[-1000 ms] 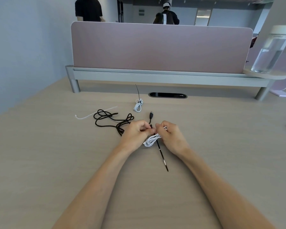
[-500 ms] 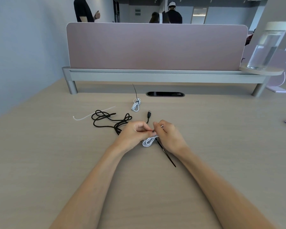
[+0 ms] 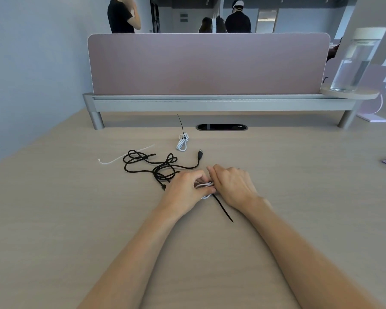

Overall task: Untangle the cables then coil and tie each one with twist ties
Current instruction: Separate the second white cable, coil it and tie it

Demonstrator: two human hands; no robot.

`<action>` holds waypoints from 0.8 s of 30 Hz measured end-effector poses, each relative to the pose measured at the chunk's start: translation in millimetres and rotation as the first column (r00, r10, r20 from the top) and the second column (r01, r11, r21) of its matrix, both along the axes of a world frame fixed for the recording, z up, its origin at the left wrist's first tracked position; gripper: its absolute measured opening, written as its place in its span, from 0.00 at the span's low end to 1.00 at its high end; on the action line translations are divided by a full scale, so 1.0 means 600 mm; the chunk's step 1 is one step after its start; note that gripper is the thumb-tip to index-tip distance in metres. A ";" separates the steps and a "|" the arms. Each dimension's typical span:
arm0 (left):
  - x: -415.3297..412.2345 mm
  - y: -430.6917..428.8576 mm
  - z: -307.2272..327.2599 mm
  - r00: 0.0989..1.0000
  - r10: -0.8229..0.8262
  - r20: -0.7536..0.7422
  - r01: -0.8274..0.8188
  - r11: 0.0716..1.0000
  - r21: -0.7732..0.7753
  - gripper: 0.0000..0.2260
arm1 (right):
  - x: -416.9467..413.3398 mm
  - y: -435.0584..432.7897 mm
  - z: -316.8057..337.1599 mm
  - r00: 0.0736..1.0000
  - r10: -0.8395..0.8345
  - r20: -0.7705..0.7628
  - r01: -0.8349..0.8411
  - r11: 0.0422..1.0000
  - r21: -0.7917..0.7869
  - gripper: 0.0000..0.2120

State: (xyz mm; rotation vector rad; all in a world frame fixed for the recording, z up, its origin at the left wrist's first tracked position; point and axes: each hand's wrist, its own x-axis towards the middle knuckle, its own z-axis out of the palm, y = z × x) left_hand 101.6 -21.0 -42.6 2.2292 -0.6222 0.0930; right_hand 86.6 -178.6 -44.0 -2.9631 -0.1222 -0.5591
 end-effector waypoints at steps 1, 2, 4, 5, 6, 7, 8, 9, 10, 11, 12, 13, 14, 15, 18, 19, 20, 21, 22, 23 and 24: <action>0.000 0.000 0.000 1.000 -0.004 0.006 0.004 1.000 0.004 0.08 | 0.000 0.001 0.000 1.000 -0.011 0.011 0.011 1.000 -0.011 0.18; 0.001 0.000 -0.001 1.000 -0.002 0.015 0.002 1.000 0.008 0.08 | 0.000 0.002 -0.001 1.000 -0.015 0.018 0.015 1.000 -0.019 0.18; 0.000 -0.001 0.000 0.998 0.016 0.065 -0.018 0.999 0.034 0.09 | 0.001 0.002 -0.002 1.000 -0.024 0.017 0.025 0.999 -0.029 0.18; -0.001 -0.001 0.000 0.994 0.015 0.105 -0.021 0.998 0.052 0.09 | 0.001 0.003 -0.002 0.999 -0.035 0.014 0.036 0.999 -0.029 0.18; -0.003 -0.002 0.001 0.989 0.007 0.151 -0.018 0.997 0.069 0.08 | 0.001 0.002 -0.003 0.999 -0.047 0.010 0.047 0.999 -0.027 0.18; -0.004 -0.002 0.002 0.981 -0.002 0.196 -0.015 0.996 0.085 0.07 | 0.001 0.001 -0.005 0.999 -0.053 0.008 0.053 0.998 -0.025 0.18; -0.005 -0.001 0.002 0.972 -0.009 0.234 -0.016 0.995 0.102 0.06 | 0.000 0.001 -0.005 0.999 -0.052 0.006 0.053 0.998 -0.019 0.18; -0.005 0.000 0.002 0.966 -0.013 0.259 -0.017 0.993 0.115 0.06 | -0.002 0.000 -0.005 0.999 -0.040 0.003 0.040 0.999 -0.004 0.18; -0.004 0.002 0.000 0.962 -0.016 0.274 -0.018 0.992 0.122 0.06 | -0.003 -0.003 -0.007 1.000 -0.017 0.009 0.016 1.000 0.027 0.19; -0.002 0.003 -0.001 0.959 -0.020 0.282 -0.016 0.992 0.124 0.06 | -0.002 -0.007 -0.009 0.999 0.022 0.023 -0.024 0.998 0.065 0.20; 0.000 0.005 -0.003 0.958 -0.031 0.286 -0.006 0.992 0.129 0.06 | -0.001 -0.010 -0.013 0.996 0.072 0.043 -0.076 0.992 0.103 0.22; 0.002 0.006 -0.003 0.956 -0.048 0.289 0.008 0.990 0.140 0.06 | 0.002 -0.014 -0.017 0.992 0.115 0.050 -0.121 0.985 0.124 0.25; 0.004 0.006 -0.004 0.953 -0.068 0.294 0.023 0.988 0.155 0.06 | 0.007 -0.021 -0.024 0.987 0.149 0.065 -0.157 0.979 0.130 0.26; 0.007 0.007 -0.004 0.947 -0.087 0.308 0.034 0.984 0.173 0.05 | 0.012 -0.026 -0.028 0.983 0.166 0.084 -0.177 0.972 0.153 0.25; 0.013 0.009 -0.004 0.923 -0.115 0.367 0.033 0.975 0.221 0.05 | 0.003 -0.035 -0.024 0.964 0.217 0.153 -0.255 0.917 0.307 0.13; 0.016 0.010 -0.005 0.919 -0.116 0.378 0.029 0.973 0.228 0.05 | -0.007 -0.038 -0.019 0.950 0.249 0.189 -0.300 0.898 0.323 0.08; 0.020 0.011 -0.005 0.916 -0.118 0.383 0.029 0.973 0.230 0.05 | -0.017 -0.042 -0.017 0.934 0.281 0.221 -0.342 0.881 0.326 0.07; 0.023 0.012 -0.006 0.914 -0.124 0.386 0.034 0.972 0.231 0.05 | -0.030 -0.044 -0.013 0.922 0.307 0.237 -0.374 0.864 0.336 0.11; 0.026 0.012 -0.006 0.911 -0.132 0.391 0.040 0.971 0.235 0.05 | -0.040 -0.047 -0.013 0.912 0.336 0.235 -0.404 0.836 0.372 0.14; 0.029 0.011 -0.007 0.904 -0.142 0.403 0.044 0.969 0.243 0.06 | -0.049 -0.048 -0.011 0.915 0.349 0.204 -0.404 0.805 0.433 0.15; 0.033 0.011 -0.008 0.897 -0.149 0.417 0.044 0.967 0.252 0.06 | -0.057 -0.048 -0.010 0.917 0.365 0.159 -0.393 0.768 0.505 0.13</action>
